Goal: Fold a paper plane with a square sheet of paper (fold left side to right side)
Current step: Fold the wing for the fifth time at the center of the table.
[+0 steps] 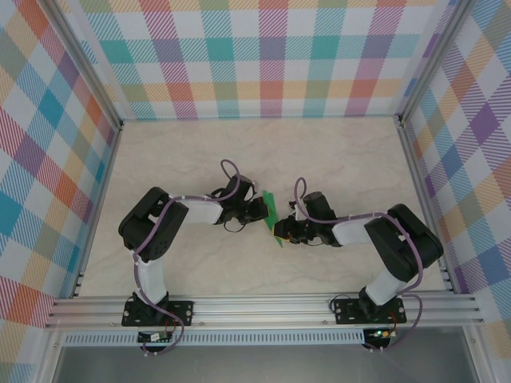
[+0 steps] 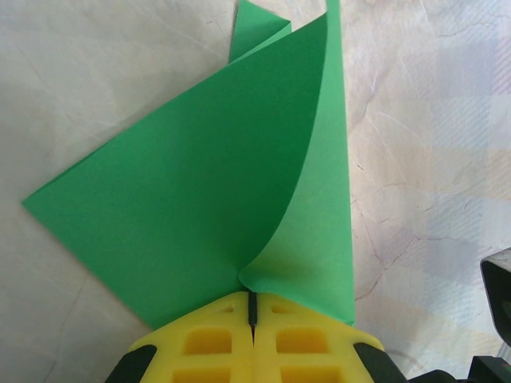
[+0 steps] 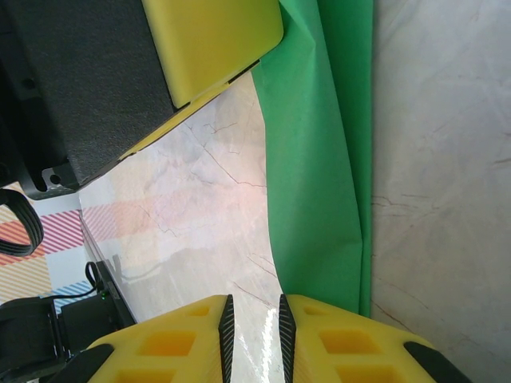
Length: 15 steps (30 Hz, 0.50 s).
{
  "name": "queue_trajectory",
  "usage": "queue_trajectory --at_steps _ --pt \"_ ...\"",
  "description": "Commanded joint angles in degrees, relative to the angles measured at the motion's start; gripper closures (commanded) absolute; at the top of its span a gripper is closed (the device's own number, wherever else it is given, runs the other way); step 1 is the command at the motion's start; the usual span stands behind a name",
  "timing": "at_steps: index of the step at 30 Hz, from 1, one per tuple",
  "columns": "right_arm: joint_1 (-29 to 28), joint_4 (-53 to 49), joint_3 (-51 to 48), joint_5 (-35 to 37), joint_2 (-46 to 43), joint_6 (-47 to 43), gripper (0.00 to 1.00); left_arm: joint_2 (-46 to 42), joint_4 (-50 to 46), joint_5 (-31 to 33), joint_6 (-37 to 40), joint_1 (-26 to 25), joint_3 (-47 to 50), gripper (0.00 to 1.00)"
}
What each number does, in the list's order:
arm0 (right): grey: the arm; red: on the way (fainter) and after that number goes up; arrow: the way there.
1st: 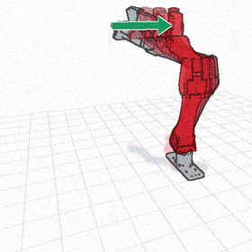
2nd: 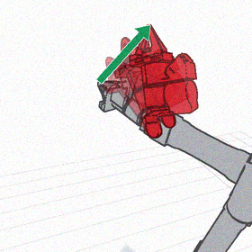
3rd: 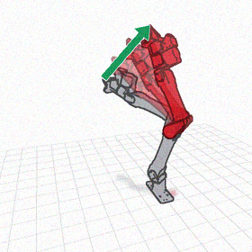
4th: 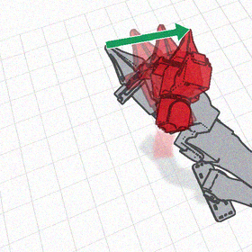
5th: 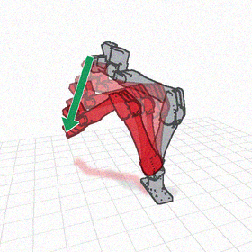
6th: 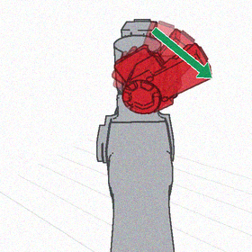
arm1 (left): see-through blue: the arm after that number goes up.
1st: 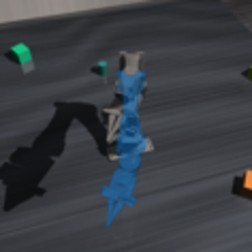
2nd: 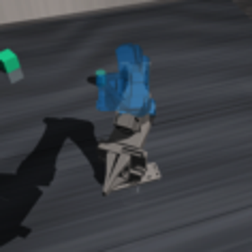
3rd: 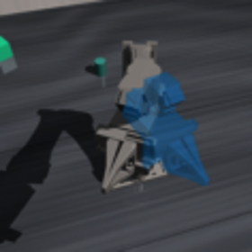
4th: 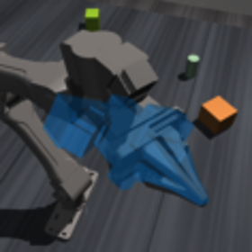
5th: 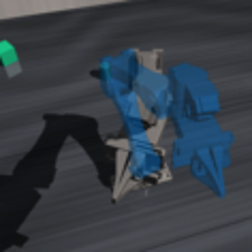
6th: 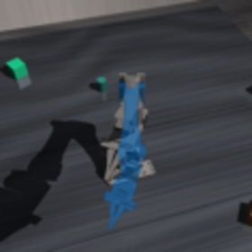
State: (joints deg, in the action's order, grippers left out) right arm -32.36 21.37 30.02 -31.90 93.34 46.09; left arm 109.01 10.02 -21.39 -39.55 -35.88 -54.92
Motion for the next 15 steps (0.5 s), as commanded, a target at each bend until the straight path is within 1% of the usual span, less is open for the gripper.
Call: queue_trajectory --at_steps 1,8,15 --pt "-0.4 -0.6 0.8 0.7 1.5 -0.1 0.75 0.5 -2.5 2.3 0.8 1.3 -0.3 1.00" --pt "-1.0 -1.0 1.2 2.0 2.1 0.6 0.75 0.4 -2.6 2.3 0.9 1.3 -0.3 1.00" --pt "-1.1 -3.3 0.8 4.8 1.8 0.8 0.75 0.3 -2.9 2.4 1.0 1.4 -0.5 1.00"
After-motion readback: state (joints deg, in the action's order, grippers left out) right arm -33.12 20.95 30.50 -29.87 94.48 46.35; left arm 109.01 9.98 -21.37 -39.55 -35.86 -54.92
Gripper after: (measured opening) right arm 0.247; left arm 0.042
